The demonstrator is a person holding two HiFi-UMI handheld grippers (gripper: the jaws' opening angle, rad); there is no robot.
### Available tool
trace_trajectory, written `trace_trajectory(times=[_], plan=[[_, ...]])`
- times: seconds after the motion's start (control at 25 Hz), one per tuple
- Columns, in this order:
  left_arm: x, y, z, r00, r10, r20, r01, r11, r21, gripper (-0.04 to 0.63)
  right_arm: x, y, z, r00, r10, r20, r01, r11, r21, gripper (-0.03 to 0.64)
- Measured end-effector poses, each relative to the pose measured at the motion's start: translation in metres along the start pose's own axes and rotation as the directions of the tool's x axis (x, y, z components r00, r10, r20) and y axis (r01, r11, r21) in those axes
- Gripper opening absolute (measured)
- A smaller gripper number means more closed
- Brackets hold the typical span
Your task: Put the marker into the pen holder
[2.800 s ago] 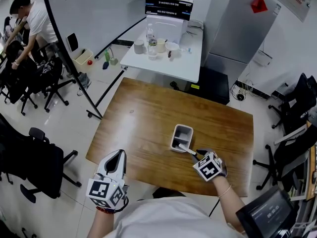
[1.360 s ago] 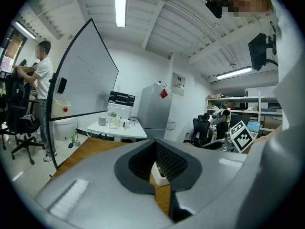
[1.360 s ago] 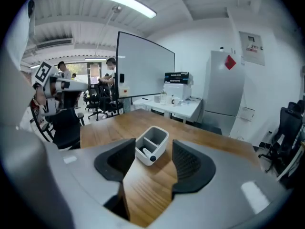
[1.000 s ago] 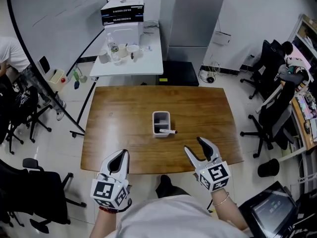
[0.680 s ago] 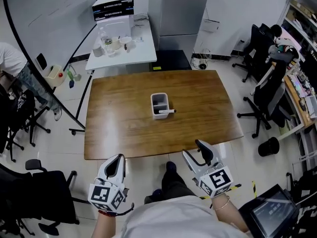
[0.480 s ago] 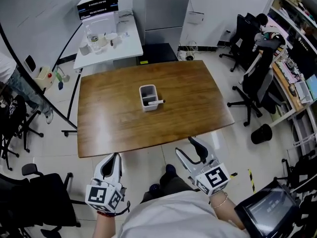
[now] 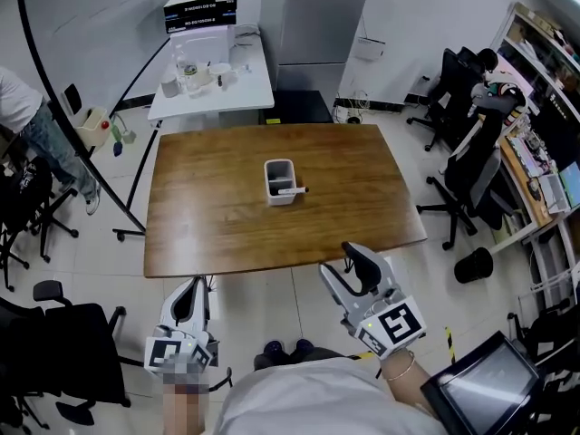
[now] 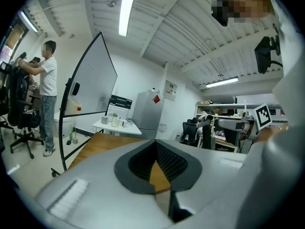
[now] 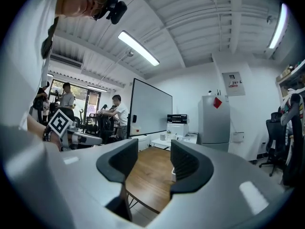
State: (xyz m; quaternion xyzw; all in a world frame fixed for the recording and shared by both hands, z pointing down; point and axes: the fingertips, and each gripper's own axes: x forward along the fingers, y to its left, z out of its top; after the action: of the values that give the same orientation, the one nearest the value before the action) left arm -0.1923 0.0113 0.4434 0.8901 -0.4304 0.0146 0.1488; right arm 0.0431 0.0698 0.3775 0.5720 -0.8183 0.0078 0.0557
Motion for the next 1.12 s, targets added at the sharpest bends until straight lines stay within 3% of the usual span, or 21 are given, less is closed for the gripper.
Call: trace_trajectory(times=[0.08,0.28,0.52,0.76,1.12], plan=[[0.002,-0.006,0.006,1.0,0.0,0.01,0.0,1.0,0.0,0.002,-0.006,-0.004,-0.001,1.0,0.001,-0.001,-0.001,1.0,-0.006,0.192],[0.018,-0.047,0.021,0.995,-0.084,0.057,0.083,0.996,0.024,0.002,-0.02,-0.039,-0.013,0.998,-0.042,-0.042,0.042,0.999,-0.001,0.192],[0.056,-0.088,0.019,0.993,-0.121,-0.012,0.122,0.988,0.097,0.002,-0.034,-0.073,-0.006,0.997,-0.071,-0.004,0.071,0.997,0.009,0.192],[0.078,-0.133,0.021,0.984,-0.173,-0.046,0.178,0.975,0.136,0.003,-0.046,-0.094,-0.026,0.997,-0.07,-0.034,0.071,0.997,0.041,0.192],[0.076,-0.114,0.01,0.994,-0.091,-0.053,0.096,0.989,0.108,0.002,-0.032,-0.085,-0.031,0.999,0.009,-0.041,-0.008,1.0,0.017,0.192]])
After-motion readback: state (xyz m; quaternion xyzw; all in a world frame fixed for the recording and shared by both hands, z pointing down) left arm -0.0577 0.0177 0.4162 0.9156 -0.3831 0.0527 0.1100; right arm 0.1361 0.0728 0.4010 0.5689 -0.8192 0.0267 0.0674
